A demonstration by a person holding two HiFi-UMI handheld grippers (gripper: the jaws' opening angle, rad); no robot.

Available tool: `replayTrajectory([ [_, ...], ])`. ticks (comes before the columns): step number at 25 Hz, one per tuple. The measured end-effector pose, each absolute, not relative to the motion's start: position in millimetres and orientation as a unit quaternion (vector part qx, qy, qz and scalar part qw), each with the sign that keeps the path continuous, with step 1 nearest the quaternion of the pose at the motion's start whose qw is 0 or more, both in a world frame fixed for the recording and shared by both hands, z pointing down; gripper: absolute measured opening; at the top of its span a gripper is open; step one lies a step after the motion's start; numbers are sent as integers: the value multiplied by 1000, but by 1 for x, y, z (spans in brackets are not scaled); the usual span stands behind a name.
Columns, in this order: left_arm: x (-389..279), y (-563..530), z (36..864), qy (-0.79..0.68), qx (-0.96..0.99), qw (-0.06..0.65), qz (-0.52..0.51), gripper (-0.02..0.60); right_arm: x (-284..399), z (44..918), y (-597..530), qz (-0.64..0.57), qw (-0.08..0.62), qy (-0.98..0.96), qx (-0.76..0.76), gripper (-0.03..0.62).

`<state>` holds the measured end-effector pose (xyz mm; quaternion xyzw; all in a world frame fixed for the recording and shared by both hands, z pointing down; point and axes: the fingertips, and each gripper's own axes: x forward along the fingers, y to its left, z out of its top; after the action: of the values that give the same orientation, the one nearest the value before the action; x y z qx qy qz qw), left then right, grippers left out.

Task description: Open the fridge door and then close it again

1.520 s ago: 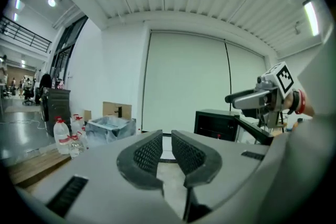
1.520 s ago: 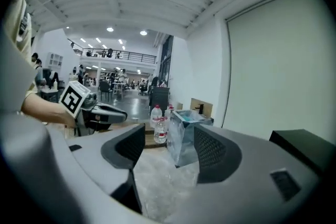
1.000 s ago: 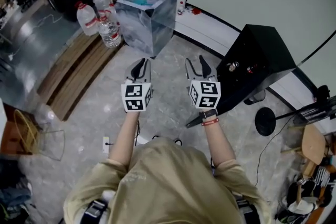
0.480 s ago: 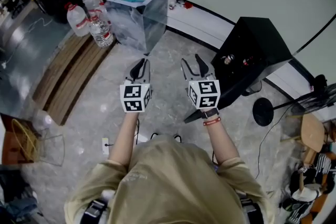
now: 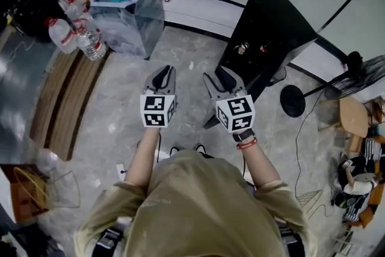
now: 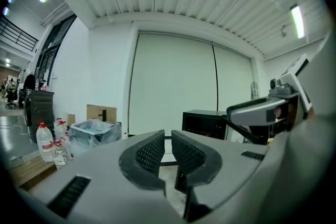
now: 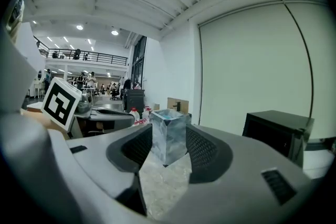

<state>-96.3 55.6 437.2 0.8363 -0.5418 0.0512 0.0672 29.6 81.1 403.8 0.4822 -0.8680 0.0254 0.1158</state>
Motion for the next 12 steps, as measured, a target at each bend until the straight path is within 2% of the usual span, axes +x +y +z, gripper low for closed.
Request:
replayTrajectory([
  [12, 39, 61, 466, -381, 917, 80, 88, 49, 124, 413, 126, 42, 165, -829, 532, 215],
])
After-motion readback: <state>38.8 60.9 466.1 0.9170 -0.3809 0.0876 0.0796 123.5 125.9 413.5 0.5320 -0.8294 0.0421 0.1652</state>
